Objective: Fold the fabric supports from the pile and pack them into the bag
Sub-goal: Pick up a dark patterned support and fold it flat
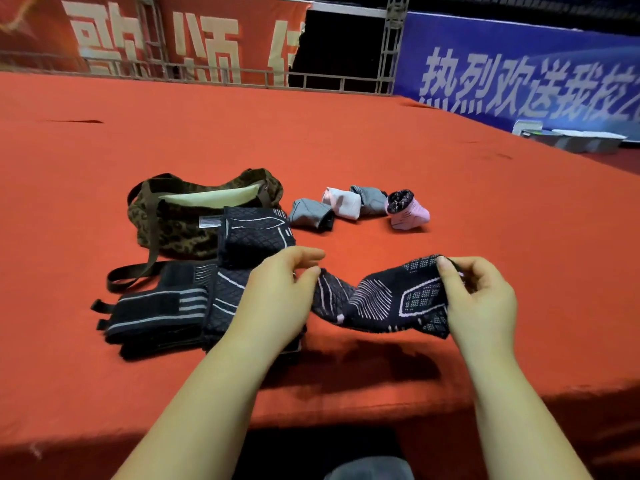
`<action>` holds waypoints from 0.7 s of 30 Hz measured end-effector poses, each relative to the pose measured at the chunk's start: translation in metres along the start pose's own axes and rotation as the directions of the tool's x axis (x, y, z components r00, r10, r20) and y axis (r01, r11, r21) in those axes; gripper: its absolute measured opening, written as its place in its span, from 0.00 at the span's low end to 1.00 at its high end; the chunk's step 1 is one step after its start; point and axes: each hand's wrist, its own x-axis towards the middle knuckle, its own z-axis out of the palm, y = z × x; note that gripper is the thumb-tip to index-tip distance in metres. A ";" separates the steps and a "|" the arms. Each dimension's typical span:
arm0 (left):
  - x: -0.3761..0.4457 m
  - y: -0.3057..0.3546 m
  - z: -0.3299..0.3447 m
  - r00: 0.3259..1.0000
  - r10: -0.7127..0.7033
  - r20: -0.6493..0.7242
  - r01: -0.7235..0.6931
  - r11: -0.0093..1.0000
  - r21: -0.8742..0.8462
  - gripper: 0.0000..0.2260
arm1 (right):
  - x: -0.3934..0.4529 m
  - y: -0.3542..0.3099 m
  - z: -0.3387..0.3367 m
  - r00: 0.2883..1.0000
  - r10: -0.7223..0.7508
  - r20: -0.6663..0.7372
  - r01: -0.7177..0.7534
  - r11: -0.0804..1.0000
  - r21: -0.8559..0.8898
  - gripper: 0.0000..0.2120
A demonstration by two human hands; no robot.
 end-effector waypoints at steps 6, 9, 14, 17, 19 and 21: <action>-0.013 0.012 0.045 0.963 0.143 0.229 -0.189 0.963 0.193 0.23 | -0.002 -0.009 -0.012 0.994 -0.090 0.068 0.088 0.996 0.030 0.07; -0.013 0.012 0.070 0.923 0.120 0.366 -0.188 0.970 0.155 0.27 | -0.006 -0.008 -0.013 0.988 -0.027 0.153 0.004 0.988 0.151 0.02; -0.009 0.012 0.089 0.970 0.096 0.222 -0.085 0.994 -0.062 0.03 | -0.006 -0.013 -0.019 0.977 0.019 0.213 -0.070 0.970 0.233 0.08; -0.004 0.013 0.086 0.984 -0.054 0.170 0.110 0.932 -0.346 0.07 | -0.006 -0.007 -0.023 0.964 0.006 0.266 -0.044 0.990 0.137 0.09; -0.001 0.015 0.081 0.968 -0.163 0.192 0.238 0.842 -0.484 0.09 | -0.009 -0.001 -0.022 0.959 0.010 0.283 -0.025 0.998 0.052 0.12; 0.000 0.018 0.077 0.936 -0.230 0.267 0.349 0.716 -0.605 0.11 | -0.012 0.003 -0.019 0.957 0.012 0.288 -0.030 0.998 0.059 0.09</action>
